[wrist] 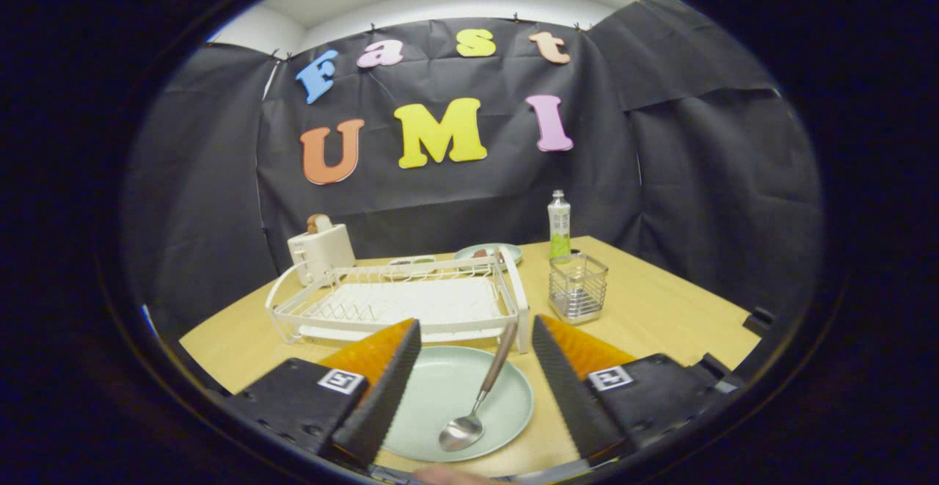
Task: Take the plate from the dish rack, then take the spoon from the basket and place it into the plate.
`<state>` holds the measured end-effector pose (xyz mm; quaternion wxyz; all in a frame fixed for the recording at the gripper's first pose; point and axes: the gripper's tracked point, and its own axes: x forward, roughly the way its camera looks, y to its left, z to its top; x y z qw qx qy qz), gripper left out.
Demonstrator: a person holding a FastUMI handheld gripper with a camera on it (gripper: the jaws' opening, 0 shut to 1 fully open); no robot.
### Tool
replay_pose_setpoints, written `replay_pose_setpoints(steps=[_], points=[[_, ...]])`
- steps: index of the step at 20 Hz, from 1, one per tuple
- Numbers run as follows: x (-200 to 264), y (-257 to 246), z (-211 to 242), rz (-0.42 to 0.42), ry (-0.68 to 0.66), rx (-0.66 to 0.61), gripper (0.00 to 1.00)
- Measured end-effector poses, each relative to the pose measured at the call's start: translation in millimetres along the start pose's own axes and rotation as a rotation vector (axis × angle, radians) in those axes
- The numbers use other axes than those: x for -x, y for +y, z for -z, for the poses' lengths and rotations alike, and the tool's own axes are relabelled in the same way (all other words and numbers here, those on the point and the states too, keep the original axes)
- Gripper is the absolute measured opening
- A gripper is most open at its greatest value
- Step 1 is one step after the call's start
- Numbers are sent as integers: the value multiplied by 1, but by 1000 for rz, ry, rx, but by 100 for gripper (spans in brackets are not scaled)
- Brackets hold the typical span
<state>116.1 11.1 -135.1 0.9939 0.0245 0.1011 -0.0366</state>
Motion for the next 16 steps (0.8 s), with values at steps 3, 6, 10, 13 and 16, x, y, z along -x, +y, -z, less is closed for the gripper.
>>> replay_pose_setpoints(steps=[3,6,10,13,16], points=[[10,5,-9,32,-53,80,100],[17,10,-10,11,-53,80,100],[22,6,-16,6,-58,56,100],[28,4,-20,-2,-70,59,100],[35,-1,-22,0,-87,70,100]])
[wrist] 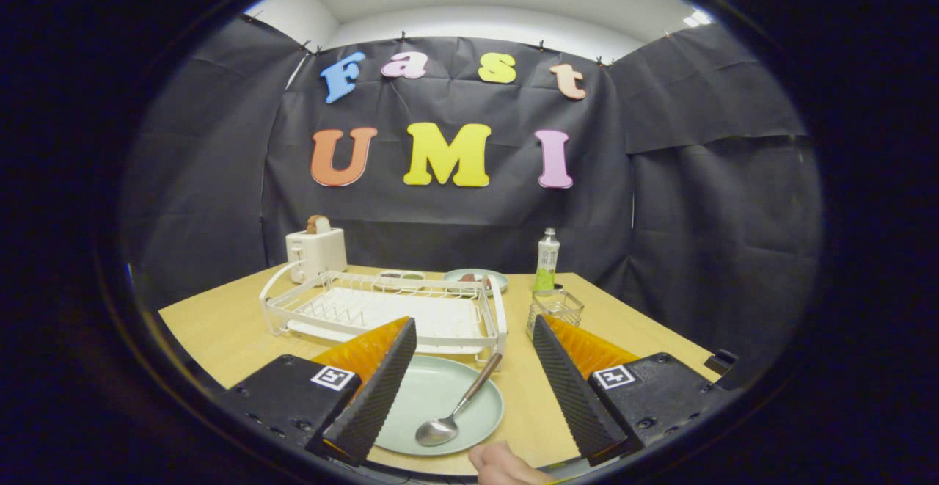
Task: Take the plate from the dish rack, then take the spoon from the basket and place it into the plate.
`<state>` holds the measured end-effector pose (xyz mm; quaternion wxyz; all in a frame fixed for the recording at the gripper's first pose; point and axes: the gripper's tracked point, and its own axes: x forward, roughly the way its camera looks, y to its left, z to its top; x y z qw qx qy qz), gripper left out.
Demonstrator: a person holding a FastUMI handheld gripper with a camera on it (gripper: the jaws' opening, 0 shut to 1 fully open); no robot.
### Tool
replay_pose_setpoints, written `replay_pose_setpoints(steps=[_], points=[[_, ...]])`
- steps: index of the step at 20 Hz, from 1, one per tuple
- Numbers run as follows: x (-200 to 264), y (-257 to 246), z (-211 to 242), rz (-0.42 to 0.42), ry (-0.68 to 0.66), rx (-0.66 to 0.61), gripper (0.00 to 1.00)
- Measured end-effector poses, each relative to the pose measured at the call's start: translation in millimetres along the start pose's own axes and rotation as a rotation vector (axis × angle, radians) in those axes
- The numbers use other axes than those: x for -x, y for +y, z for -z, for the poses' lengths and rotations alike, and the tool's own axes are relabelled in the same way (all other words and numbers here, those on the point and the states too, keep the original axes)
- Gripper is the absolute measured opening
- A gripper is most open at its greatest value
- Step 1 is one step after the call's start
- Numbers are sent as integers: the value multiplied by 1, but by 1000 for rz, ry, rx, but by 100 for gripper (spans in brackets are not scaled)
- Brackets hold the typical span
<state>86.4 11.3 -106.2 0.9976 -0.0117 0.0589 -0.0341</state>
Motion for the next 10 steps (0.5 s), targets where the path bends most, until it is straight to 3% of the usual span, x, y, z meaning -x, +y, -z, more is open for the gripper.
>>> replay_pose_setpoints(steps=[10], points=[[22,-13,3,-7,-14,-37,100]])
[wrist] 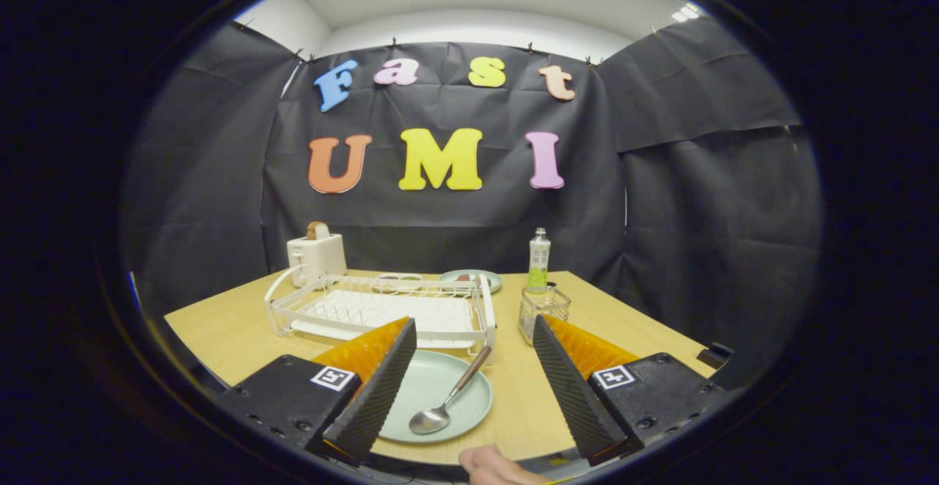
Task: Take the plate from the dish rack, then take the spoon from the basket and place it into the plate.
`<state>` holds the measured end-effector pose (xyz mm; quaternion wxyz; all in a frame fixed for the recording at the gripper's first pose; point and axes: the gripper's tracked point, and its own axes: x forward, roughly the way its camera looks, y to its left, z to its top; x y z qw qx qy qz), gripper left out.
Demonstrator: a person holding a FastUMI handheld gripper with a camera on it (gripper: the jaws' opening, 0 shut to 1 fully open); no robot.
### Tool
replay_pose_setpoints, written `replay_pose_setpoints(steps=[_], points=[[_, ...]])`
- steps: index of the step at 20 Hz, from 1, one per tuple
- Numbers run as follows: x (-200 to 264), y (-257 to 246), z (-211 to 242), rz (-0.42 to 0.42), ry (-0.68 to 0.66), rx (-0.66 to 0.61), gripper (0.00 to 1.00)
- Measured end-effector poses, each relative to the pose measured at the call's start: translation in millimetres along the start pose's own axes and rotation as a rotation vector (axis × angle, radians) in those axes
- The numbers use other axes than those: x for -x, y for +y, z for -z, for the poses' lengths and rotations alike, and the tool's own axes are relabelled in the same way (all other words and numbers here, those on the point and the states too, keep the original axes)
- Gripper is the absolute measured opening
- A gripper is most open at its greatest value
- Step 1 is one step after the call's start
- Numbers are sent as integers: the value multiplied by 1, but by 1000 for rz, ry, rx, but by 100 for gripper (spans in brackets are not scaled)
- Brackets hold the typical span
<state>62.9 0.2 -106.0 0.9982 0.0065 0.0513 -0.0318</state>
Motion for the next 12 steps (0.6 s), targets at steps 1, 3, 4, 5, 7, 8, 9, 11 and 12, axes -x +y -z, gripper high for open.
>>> replay_pose_setpoints(steps=[1,3,4,5,7,8,9,11,12], points=[[0,-1,0,2,-4,6,100],[1,0,2,1,-2,19,100],[1,0,4,2,0,24,100],[0,0,4,4,-2,20,100],[-1,0,6,8,-3,19,100],[-1,0,7,9,0,18,100],[-1,0,8,5,1,16,100],[-1,0,6,4,-2,9,100],[-1,-1,6,4,-5,9,100]])
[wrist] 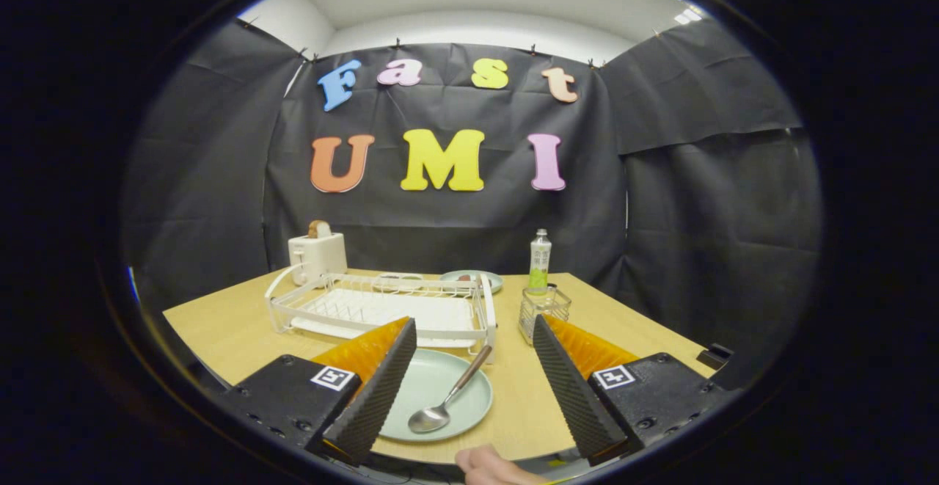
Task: Take the plate from the dish rack, then take the spoon from the basket and place it into the plate.
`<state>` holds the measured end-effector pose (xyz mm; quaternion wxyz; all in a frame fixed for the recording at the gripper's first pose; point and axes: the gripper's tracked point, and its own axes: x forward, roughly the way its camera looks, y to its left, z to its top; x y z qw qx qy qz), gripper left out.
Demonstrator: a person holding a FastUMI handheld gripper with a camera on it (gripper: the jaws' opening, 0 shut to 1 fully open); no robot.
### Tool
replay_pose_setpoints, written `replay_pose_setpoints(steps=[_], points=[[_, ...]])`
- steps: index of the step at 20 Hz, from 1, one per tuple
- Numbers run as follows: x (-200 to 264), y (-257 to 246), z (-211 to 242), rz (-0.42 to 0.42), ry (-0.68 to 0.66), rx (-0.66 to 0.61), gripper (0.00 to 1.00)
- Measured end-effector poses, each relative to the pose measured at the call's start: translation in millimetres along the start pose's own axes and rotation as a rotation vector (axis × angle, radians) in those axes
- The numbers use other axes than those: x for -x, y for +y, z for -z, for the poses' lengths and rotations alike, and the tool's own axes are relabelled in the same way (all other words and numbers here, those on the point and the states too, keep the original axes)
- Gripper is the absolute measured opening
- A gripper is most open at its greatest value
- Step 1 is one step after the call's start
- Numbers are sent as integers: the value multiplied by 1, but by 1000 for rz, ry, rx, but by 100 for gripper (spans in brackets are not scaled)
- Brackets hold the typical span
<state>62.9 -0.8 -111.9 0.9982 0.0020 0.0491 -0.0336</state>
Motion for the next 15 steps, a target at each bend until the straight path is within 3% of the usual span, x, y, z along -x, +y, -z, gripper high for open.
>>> replay_pose_setpoints(steps=[15], points=[[-1,-11,7,4,5,-29,100]])
